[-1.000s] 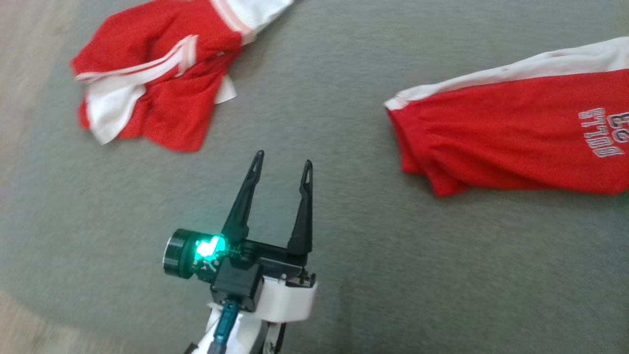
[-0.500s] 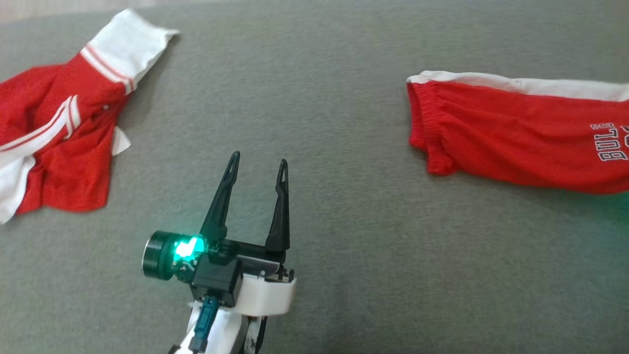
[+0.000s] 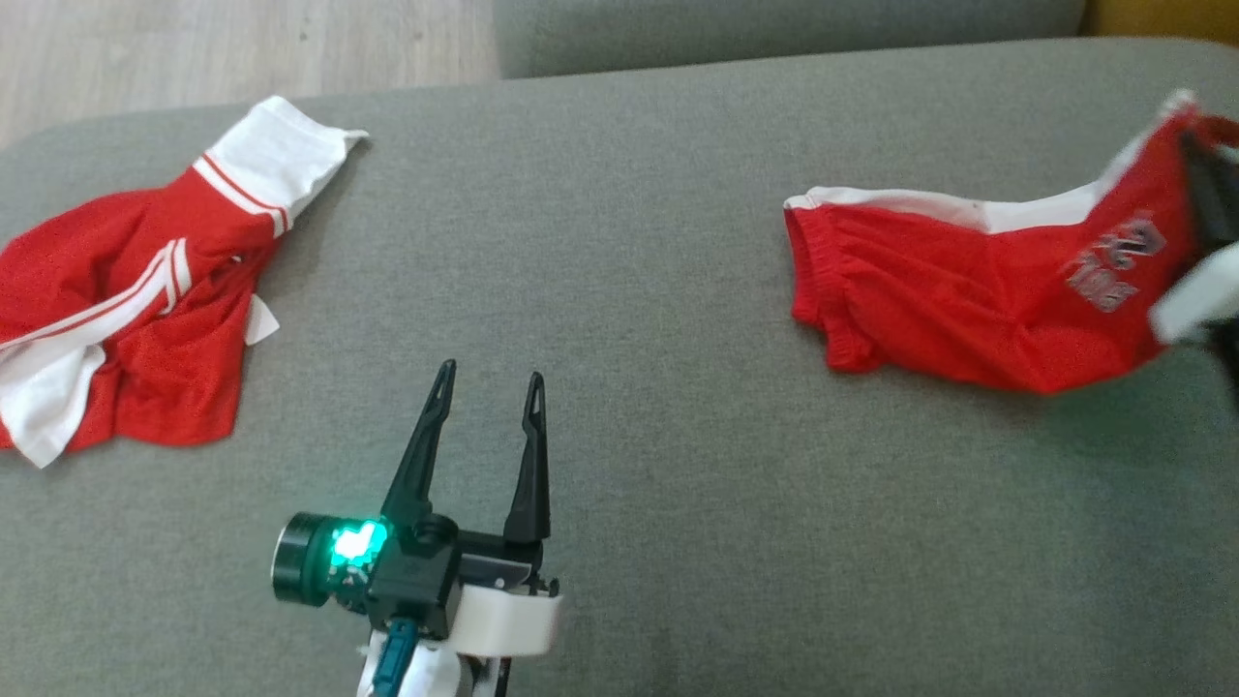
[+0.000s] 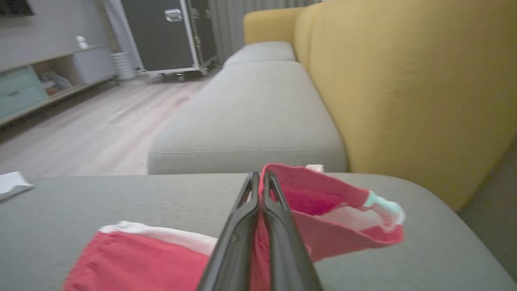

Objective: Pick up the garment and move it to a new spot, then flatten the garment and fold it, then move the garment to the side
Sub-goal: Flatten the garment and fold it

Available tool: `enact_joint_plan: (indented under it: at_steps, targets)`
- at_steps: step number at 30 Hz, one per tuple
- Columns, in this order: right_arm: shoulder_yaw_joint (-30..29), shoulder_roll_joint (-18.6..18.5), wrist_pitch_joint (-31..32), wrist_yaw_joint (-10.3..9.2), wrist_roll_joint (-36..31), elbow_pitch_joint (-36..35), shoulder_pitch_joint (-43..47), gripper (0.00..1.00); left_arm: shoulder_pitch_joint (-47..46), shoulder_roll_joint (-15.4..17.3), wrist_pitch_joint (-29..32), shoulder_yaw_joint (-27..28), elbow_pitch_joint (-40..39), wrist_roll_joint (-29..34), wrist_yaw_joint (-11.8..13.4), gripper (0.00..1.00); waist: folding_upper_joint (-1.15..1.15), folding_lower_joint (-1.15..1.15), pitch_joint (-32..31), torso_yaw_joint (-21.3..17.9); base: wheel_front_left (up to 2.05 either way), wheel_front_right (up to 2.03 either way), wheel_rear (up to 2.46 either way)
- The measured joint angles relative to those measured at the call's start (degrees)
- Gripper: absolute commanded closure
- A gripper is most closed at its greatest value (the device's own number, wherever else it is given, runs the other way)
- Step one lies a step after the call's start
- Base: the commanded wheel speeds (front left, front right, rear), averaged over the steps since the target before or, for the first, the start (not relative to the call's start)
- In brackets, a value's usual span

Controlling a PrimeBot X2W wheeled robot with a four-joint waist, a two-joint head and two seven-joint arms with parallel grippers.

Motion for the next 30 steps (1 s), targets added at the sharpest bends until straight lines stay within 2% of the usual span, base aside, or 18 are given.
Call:
enact_joint_plan:
  at_steps: [9,10,11,12,14,17,20,23,26,27,30]
  targets:
    - [6.01,11.85,4.86,0.00,-2.35,-6.56,0.05,1.00,1.02,-0.03,0.00,0.31,1.11,-0.56,-0.62,0.00,0.00,0.00,-1.21,1.80,0.00,0.00,0.00]
    - [6.66,13.15,5.14,0.00,-2.37,-6.75,0.19,0.75,1.02,-0.04,0.00,0.29,1.19,-0.67,-0.62,0.00,0.00,0.01,-1.18,2.01,0.00,0.00,0.00]
    - [7.11,14.40,5.15,0.00,-2.45,-6.72,0.42,0.09,1.00,-0.04,0.00,0.21,1.38,-0.67,-0.62,0.00,0.00,0.01,-1.20,2.24,0.00,0.00,0.00]
    - [7.51,15.46,5.03,0.00,-2.83,-6.73,0.76,0.00,1.01,-0.05,0.00,0.14,1.62,-0.71,-0.62,0.00,0.00,0.02,-1.31,2.43,0.00,0.00,0.00]
    - [8.03,16.96,4.00,0.00,-3.21,-7.12,1.92,0.00,1.02,-0.05,0.00,0.07,1.97,-1.46,-0.62,0.00,0.00,0.01,-1.81,2.74,0.00,0.00,0.00]
    - [8.92,17.31,1.85,0.00,-3.31,-9.26,4.78,0.00,1.17,-0.07,0.00,0.07,2.11,-1.69,-0.58,0.00,0.00,0.01,-3.06,3.09,0.00,0.00,0.00]
    - [8.81,16.29,0.04,0.00,-4.70,-12.18,8.55,0.00,2.59,-0.09,0.00,0.43,1.99,-2.18,-0.49,0.00,0.00,0.01,-4.65,3.22,0.00,0.00,0.00]
    - [6.20,14.66,-0.88,0.00,-7.58,-14.90,13.68,0.00,5.44,-0.09,0.00,1.32,1.67,-2.20,-0.10,0.00,0.00,0.01,-6.52,3.05,0.00,0.00,0.00]
    - [-1.82,13.81,-1.10,0.00,-13.39,-19.71,21.03,0.00,8.88,-0.09,0.00,3.00,0.78,-2.96,0.18,0.00,0.00,0.00,-8.79,2.70,0.00,0.00,0.00]
    - [-8.89,14.26,-1.12,0.00,-18.17,-24.39,26.74,0.00,11.15,-0.04,0.00,4.03,-0.07,-3.16,0.38,0.00,0.00,0.00,-10.14,2.32,0.00,0.00,0.00]
    - [-19.07,16.88,-1.25,0.00,-25.01,-29.72,35.63,0.00,13.92,-0.02,0.00,5.30,-0.92,-3.07,0.37,0.00,0.00,0.00,-11.95,1.82,0.00,0.00,0.00]
